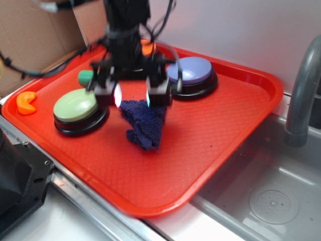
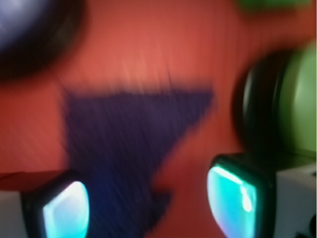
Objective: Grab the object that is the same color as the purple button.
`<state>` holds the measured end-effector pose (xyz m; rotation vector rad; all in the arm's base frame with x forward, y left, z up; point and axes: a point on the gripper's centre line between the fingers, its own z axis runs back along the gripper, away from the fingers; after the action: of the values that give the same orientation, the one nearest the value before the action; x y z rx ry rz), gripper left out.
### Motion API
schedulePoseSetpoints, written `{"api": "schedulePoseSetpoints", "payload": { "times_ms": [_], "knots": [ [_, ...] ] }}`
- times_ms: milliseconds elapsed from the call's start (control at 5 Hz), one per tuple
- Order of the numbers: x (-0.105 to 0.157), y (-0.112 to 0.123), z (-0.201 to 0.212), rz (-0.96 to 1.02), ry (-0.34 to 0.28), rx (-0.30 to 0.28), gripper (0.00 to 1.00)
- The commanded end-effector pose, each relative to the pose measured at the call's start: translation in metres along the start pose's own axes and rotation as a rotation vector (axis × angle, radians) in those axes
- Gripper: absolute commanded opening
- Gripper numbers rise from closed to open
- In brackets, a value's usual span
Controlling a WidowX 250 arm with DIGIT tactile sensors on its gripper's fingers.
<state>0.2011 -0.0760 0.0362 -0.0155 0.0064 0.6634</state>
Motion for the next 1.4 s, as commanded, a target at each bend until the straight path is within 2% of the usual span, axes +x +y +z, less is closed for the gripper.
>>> {"api": "schedulePoseSetpoints", "payload": {
  "times_ms": [0, 200, 400, 600, 800, 1000, 1200],
  "knots": [
    [0.001, -0.018, -0.009, 0.012, 0.025, -0.116, 1.00],
    [0.008, -0.019, -0.019, 0.031, 0.048, -0.075, 0.86],
    [0.023, -0.020, -0.013, 0.065, 0.040, -0.037, 0.00],
    [0.035, -0.022, 0.008, 0.046, -0.014, -0.014, 0.00],
    [0.037, -0.024, 0.045, -0.071, -0.083, -0.046, 0.00],
    [0.017, -0.020, 0.096, -0.235, -0.118, -0.072, 0.00],
    [-0.011, -0.007, 0.145, -0.326, -0.162, -0.032, 0.00]
  ]
}}
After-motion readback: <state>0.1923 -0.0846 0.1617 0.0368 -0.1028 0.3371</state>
